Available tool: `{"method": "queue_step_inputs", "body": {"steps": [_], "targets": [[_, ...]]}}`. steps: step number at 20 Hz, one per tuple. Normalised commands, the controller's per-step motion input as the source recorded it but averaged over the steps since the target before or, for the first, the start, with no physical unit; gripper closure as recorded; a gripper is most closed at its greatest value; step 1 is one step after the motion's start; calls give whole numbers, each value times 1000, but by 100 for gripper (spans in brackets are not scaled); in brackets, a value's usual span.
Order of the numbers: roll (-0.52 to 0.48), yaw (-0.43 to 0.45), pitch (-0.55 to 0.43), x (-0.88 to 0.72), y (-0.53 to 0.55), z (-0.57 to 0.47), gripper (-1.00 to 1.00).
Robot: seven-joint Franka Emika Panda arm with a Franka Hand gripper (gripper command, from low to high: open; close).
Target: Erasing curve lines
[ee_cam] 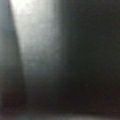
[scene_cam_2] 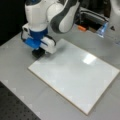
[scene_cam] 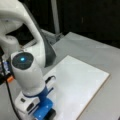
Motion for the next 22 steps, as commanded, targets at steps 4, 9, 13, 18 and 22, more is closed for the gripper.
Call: {"method": "queue_step_inputs", "body": {"steps": [4,9,13,18,22], "targets": [[174,30,72,164,-183,71,100],[174,30,72,164,-183,71,100],[210,81,86,157,-189,61,100],[246,101,76,149,-203,27,100],[228,34,73,153,-207,35,100]]}}
